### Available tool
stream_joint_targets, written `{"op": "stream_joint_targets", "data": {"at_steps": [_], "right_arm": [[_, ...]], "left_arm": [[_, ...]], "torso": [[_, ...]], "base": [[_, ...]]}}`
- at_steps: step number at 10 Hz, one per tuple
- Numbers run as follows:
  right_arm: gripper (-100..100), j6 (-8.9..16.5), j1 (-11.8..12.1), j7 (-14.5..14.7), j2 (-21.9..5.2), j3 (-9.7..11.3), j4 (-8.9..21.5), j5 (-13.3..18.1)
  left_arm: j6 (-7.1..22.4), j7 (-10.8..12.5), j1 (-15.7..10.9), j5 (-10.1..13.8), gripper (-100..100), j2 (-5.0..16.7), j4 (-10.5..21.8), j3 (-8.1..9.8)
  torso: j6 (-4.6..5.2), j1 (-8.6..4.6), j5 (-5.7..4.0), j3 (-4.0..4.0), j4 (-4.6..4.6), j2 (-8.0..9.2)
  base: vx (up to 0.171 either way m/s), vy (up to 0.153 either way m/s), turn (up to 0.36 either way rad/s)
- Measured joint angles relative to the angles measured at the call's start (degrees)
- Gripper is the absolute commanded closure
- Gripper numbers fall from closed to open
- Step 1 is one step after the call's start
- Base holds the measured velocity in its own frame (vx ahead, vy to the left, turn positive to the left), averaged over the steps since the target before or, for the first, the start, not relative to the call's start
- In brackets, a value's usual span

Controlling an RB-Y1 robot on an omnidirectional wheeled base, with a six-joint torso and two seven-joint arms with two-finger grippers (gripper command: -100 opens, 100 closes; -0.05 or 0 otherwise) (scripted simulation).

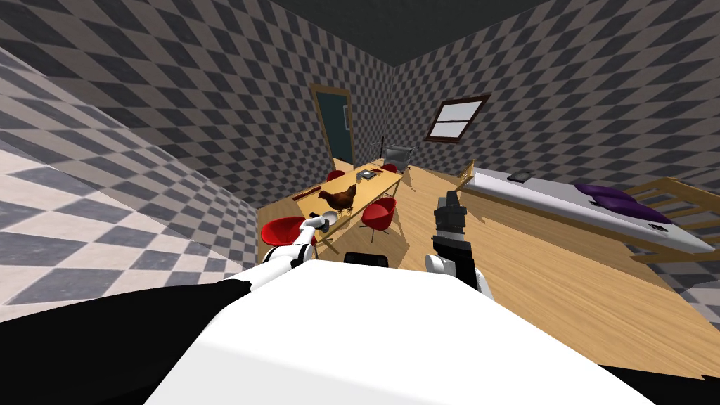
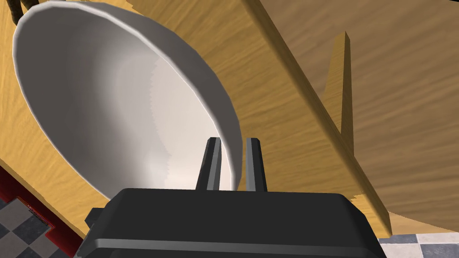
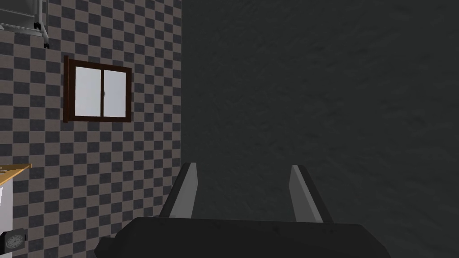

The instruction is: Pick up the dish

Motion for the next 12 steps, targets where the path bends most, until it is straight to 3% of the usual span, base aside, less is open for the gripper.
{"op": "stream_joint_targets", "data": {"at_steps": [1,2,5,7,11,12], "right_arm": [[0,0.0,0.0,0.0,0.0,0.0,0.0,0.0],[0,0.0,0.0,0.0,0.0,0.0,0.0,0.0],[0,0.0,0.0,0.0,0.0,0.0,0.0,0.0],[0,0.0,0.0,0.0,0.0,0.0,0.0,0.0],[0,0.0,0.0,0.0,0.0,0.0,0.0,0.0],[0,0.0,0.0,0.0,0.0,0.0,0.0,0.0]], "left_arm": [[0.0,0.0,0.0,0.0,100,0.0,0.0,0.00],[-0.3,0.3,-0.5,-0.7,100,-0.7,0.5,-0.35],[1.3,2.0,-0.1,-3.0,100,-2.7,-2.3,-1.34],[3.3,4.3,1.1,-6.1,100,-5.7,-6.5,-2.71],[5.4,7.7,0.1,-11.0,100,-10.1,-9.1,-4.94],[6.6,8.8,0.6,-12.7,100,-11.8,-11.2,-5.71]], "torso": [[0.00,-0.01,0.00,0.01,0.01,0.01],[-0.02,0.17,0.02,0.00,0.00,0.00],[0.01,0.15,0.00,0.03,0.04,0.02],[-0.01,0.24,0.00,0.04,0.05,0.01],[0.02,0.14,-0.04,0.08,0.10,0.06],[0.01,0.15,-0.04,0.10,0.10,0.10]], "base": [[0.002,0.057,0.123],[0.000,0.069,0.050],[0.002,0.058,0.078],[0.016,0.096,0.170],[0.007,0.076,0.101],[0.010,0.105,0.170]]}}
